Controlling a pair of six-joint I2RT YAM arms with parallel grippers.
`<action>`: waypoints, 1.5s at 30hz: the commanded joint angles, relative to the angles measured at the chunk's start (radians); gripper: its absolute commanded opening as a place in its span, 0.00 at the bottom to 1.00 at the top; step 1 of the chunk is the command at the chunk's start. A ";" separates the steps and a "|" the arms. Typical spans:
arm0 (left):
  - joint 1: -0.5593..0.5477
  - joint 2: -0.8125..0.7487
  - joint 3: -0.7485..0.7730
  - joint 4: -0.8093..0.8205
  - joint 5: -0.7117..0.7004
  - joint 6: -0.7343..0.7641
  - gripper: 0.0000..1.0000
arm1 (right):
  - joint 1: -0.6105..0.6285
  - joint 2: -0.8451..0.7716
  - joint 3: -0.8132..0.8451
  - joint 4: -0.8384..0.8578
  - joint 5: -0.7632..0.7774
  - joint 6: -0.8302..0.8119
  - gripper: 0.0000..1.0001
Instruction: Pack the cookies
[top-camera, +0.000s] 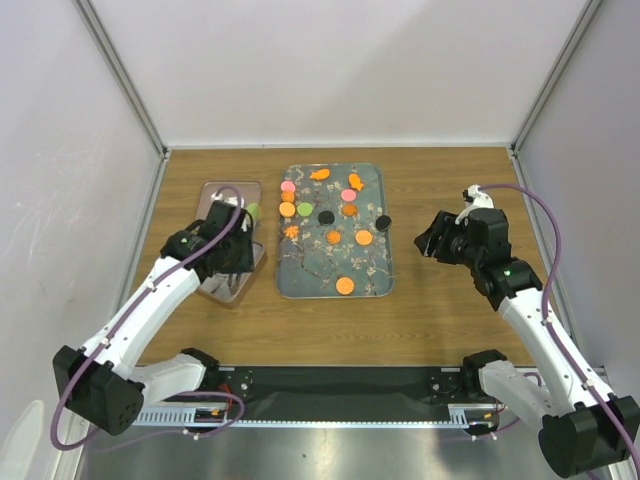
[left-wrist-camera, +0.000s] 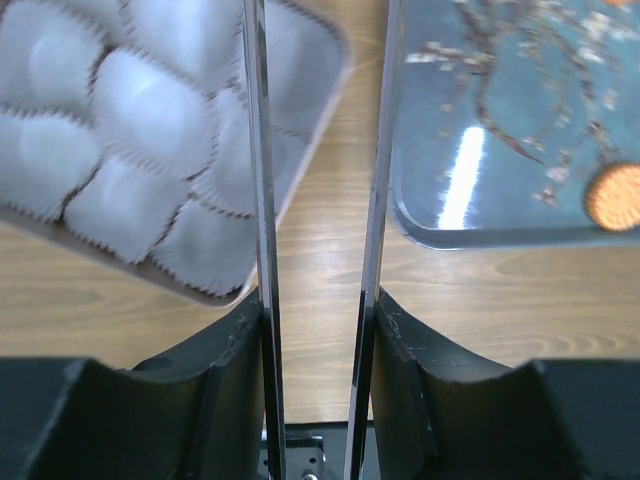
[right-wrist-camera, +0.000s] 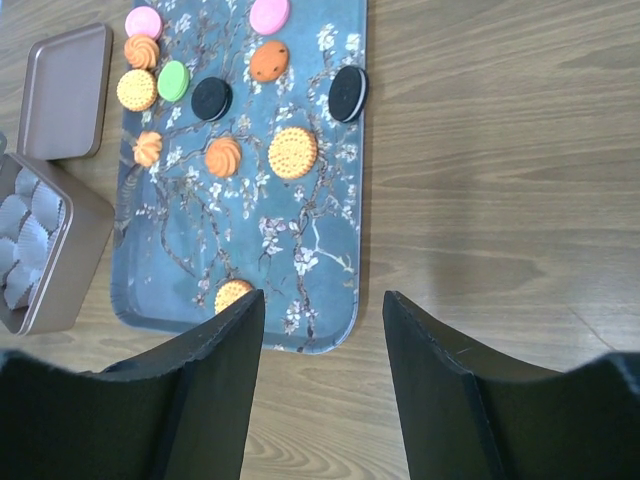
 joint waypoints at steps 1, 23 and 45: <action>0.072 -0.026 -0.007 -0.017 0.023 -0.032 0.43 | -0.004 0.007 -0.001 0.041 -0.037 -0.001 0.57; 0.354 0.004 -0.067 -0.025 0.069 -0.052 0.42 | -0.008 0.004 -0.029 0.059 -0.077 0.005 0.57; 0.379 0.061 -0.104 0.052 0.078 -0.023 0.45 | -0.013 -0.003 -0.038 0.062 -0.094 0.007 0.57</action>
